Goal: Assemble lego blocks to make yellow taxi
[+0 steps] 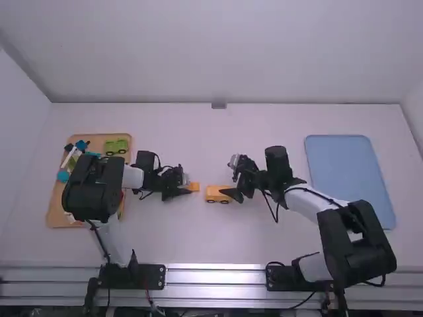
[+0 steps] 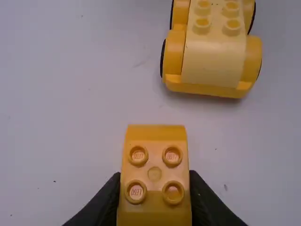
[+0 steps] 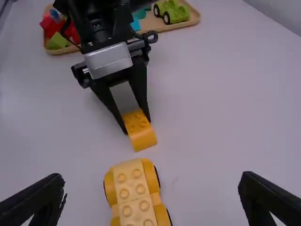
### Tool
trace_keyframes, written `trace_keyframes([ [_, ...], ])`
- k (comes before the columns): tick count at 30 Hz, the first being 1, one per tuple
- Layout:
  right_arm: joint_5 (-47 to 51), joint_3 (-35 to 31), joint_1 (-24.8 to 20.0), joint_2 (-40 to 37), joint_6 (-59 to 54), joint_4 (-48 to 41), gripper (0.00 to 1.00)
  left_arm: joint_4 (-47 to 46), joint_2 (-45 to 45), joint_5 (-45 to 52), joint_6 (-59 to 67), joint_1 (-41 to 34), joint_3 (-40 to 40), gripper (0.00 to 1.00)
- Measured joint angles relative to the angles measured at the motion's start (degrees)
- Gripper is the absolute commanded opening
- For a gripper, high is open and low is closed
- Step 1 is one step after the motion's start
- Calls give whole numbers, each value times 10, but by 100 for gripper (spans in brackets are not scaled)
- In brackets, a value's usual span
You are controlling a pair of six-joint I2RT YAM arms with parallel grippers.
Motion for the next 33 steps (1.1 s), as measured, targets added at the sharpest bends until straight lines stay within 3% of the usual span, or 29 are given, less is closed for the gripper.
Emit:
trace_keyframes([
  [5, 0, 0, -1, 1, -33, -48, 99, -52, -44, -2, -27, 0, -6, 10],
  [13, -13, 3, -1, 123, -46, 93, 99, -113, -197, 0, -47, -5, -6, 13],
  [17, -29, 4, -7, 155, -47, 142, 99, -100, -204, 3, -88, -20, -6, 14],
  [24, -42, 8, -14, 175, -65, 117, 99, -85, -204, 8, -118, -51, -6, 12],
  [33, -117, 71, -26, 274, -105, 84, 99, -69, -204, -31, -176, -108, -6, 9],
])
